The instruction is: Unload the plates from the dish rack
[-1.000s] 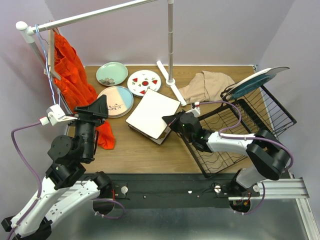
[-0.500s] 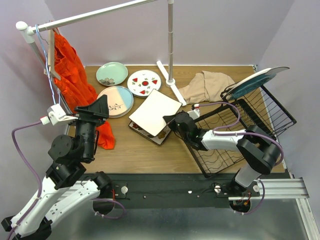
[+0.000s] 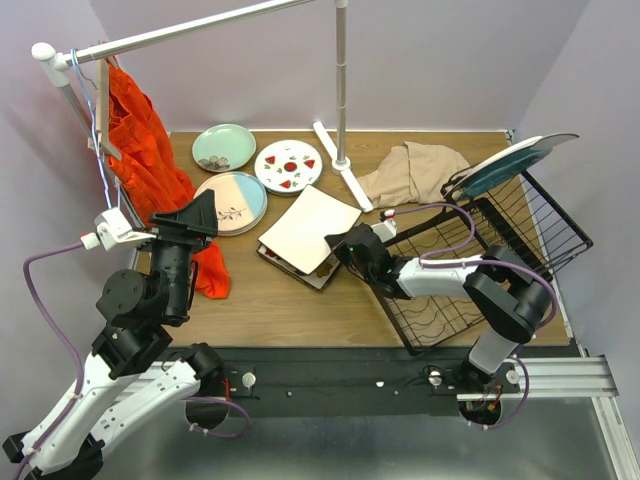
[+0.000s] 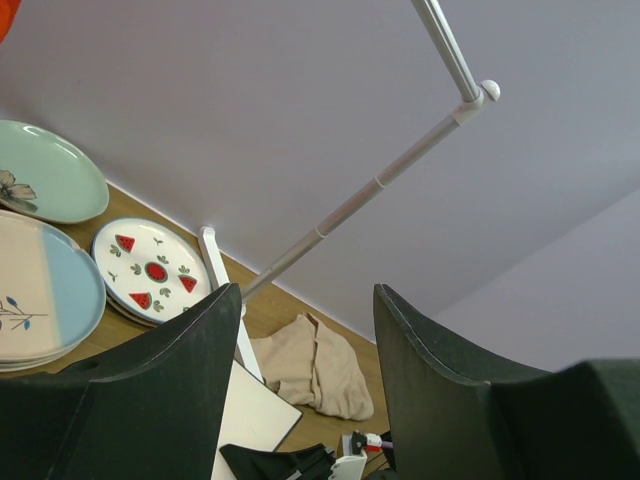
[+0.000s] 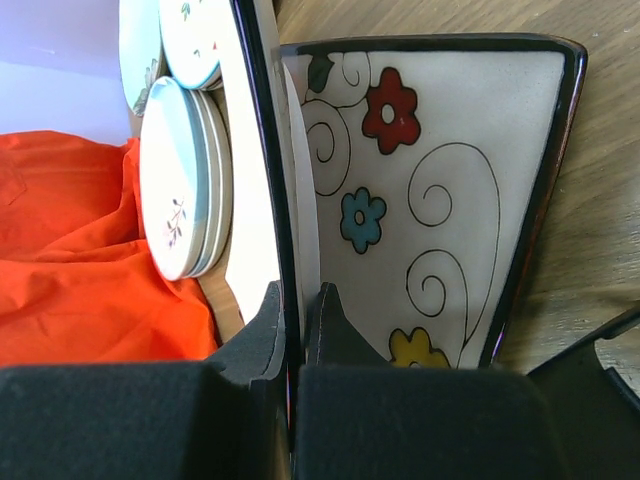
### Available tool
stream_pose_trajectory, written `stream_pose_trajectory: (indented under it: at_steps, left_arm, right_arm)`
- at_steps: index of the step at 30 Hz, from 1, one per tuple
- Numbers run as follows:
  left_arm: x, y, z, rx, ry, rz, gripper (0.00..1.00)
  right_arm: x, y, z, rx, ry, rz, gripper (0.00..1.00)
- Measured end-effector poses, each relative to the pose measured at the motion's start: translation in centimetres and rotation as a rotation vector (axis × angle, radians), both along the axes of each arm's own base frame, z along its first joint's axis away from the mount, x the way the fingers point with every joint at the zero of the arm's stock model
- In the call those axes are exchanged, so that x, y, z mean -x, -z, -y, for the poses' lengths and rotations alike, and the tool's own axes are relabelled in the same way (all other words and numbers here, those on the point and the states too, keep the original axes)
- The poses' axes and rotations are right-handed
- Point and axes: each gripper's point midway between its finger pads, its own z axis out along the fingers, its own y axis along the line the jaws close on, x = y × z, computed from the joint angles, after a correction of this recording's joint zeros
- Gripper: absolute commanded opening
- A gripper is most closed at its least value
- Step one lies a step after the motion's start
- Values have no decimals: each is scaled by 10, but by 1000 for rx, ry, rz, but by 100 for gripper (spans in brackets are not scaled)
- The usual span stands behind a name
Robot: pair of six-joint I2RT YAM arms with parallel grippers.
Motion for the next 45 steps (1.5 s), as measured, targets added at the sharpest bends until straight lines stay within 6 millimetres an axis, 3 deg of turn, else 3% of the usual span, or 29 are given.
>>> stream_pose_trajectory:
  at_steps: [17,21,25,32,36,41,45]
  left_arm:
    - [-3,4,3,-8,1,-8,64]
    - [-5,5,5,-11,1,-13,64]
    - [-5,4,5,-10,2,-12,64]
    - [-6,3,6,-2,3,-7,64]
    - [-8,5,9,-9,9,-13,64]
    - [-10,8,13,-17,19,-21,64]
    - [-10,9,14,-15,21,-22,64]
  right_arm:
    - [6,2,-6,-19,-40,-27,1]
    - [8,3,-7,-21,-50,-35,14]
    - [5,0,-6,-42,-48,-42,34]
    - [2,-13,-3,-80,-39,-36,41]
    - [2,-11,-2,-64,-33,-54,44]
    - [3,-7,0,-39,-28,-81,56]
    - [4,-4,2,-21,-25,-100,57]
